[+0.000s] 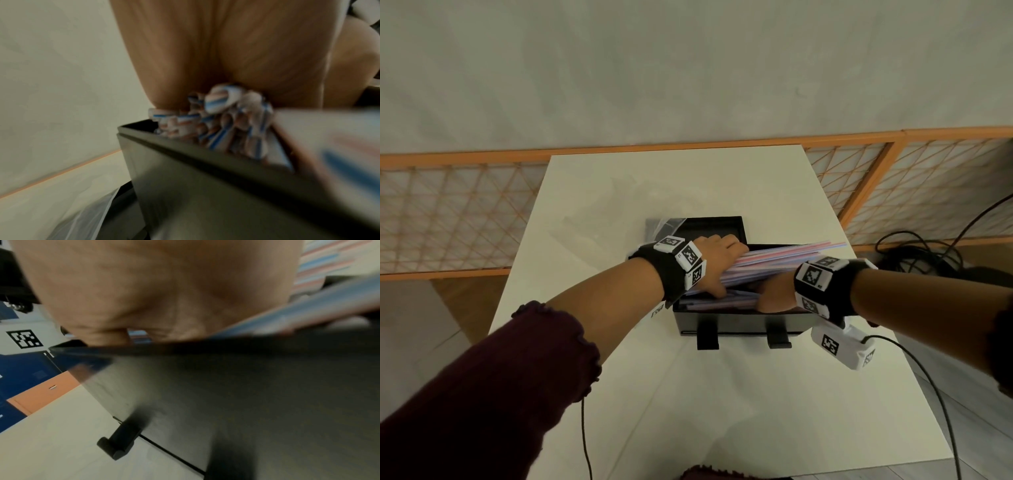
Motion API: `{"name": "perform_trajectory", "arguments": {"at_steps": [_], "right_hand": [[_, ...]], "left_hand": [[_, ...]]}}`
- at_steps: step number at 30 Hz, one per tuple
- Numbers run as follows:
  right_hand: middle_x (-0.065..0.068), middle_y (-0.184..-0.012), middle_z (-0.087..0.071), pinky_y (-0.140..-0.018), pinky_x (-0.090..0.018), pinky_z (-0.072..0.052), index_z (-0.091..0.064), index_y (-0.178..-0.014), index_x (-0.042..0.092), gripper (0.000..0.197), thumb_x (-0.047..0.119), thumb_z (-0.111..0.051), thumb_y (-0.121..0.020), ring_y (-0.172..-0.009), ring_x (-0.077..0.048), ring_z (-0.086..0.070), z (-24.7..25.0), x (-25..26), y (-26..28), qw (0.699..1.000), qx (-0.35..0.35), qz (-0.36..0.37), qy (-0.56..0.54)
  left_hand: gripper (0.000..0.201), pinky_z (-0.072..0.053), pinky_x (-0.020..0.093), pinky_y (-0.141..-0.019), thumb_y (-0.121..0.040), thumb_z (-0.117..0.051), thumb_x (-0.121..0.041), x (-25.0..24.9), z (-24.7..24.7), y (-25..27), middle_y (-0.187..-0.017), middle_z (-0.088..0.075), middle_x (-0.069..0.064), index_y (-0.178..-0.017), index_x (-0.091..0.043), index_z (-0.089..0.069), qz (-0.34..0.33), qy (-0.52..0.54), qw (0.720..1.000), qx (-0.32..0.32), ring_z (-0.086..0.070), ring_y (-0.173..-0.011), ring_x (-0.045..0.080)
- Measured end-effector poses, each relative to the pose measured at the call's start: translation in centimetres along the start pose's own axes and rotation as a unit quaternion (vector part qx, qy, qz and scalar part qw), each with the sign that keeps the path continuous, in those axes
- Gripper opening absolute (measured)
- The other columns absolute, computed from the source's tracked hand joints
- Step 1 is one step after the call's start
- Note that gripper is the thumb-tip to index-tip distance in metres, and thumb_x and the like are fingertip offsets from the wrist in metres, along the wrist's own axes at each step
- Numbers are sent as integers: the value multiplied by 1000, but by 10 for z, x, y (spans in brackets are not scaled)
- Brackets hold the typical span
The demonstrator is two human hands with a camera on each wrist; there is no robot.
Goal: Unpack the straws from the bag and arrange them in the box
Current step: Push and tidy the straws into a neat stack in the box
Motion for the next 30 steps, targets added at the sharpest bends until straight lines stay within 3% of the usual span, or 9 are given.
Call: {"name": "perform_trajectory", "arguments": {"at_steps": [7, 10, 12, 13, 15, 19, 24, 27, 30], "right_hand": [[-7, -128, -55, -101, -30, -39, -48, -130, 15, 46, 30, -53, -87, -113, -23, -51, 11, -1, 2, 993, -69, 24, -97], [-14, -118, -57, -91, -29, -41, -50, -127, 7, 44, 15, -58, -85, -104, -24, -52, 14, -1, 4, 979, -57, 8, -195], [-13, -95, -66, -81, -19, -45, -58, -108, -2, 20, 4, -51, -90, -90, -20, -61, 9, 7, 5, 980, 5, 21, -197], [-3, -70, -65, -67, -8, -43, -58, -89, 2, 14, -2, -45, -92, -71, -7, -60, 5, 12, 4, 982, 48, 31, -179], [8, -48, -50, -52, -3, -35, -45, -66, 14, 34, -5, -40, -93, -51, -1, -47, 0, 17, 5, 979, 100, 45, -172], [-3, -86, -54, -57, -15, -39, -58, -87, 14, 9, 21, -62, -83, -72, -14, -49, 7, -3, 9, 993, 52, -6, -108], [-1, -101, -62, -80, -26, -46, -63, -103, 19, 41, 42, -68, -69, -92, -18, -57, 8, -13, 10, 996, -8, -16, -87], [-3, -113, -63, -92, -33, -48, -60, -116, 20, 48, 36, -67, -71, -101, -22, -59, 11, -6, 13, 995, -60, 23, -70], [-7, -104, -65, -87, -35, -52, -61, -113, 14, 34, 21, -60, -80, -94, -25, -62, 10, 5, 22, 994, -83, 62, -35]], "left_hand": [[86, -36, 37, -93, -68, -75, -33, -1, 1, 0, -134, -37, 5, -140, -18, -30, 11, 4, 1000, 5, -44, -114, 27], [86, -37, 37, -91, -68, -76, -32, -1, 2, 2, -133, -38, 6, -139, -18, -30, 15, 4, 1000, 3, -45, -113, 27], [85, -37, 37, -90, -67, -76, -30, -1, 2, 2, -132, -38, 6, -139, -18, -31, 18, 1, 1000, 2, -45, -112, 27], [85, -38, 37, -90, -67, -76, -29, -1, 2, 3, -132, -39, 6, -139, -19, -31, 20, 2, 1000, 3, -46, -112, 27], [82, -42, 38, -90, -69, -75, -26, -1, 4, 3, -131, -42, 6, -138, -19, -33, 21, 22, 1000, 8, -48, -112, 27], [70, -45, 35, -86, -72, -74, -22, -3, 10, 7, -124, -48, 8, -134, -17, -42, 9, 81, 996, 28, -52, -108, 25], [55, -37, 24, -73, -74, -73, -15, -7, 16, 7, -112, -55, 9, -124, -14, -51, -16, 134, 990, 41, -51, -87, 16], [53, -38, 24, -76, -75, -72, -14, -4, 14, 7, -113, -59, 7, -123, -15, -52, -12, 153, 985, 77, -54, -90, 16], [53, -37, 22, -78, -75, -73, -12, -3, 9, 9, -111, -61, 2, -124, -18, -52, -18, 174, 979, 105, -54, -91, 13]]}}
Point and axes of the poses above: each hand's wrist, its own y-axis away from the middle knuckle, its own z-axis out of the back of the hand, x = y × z, the point moved 10 cm from there along -y, towards the middle knuckle
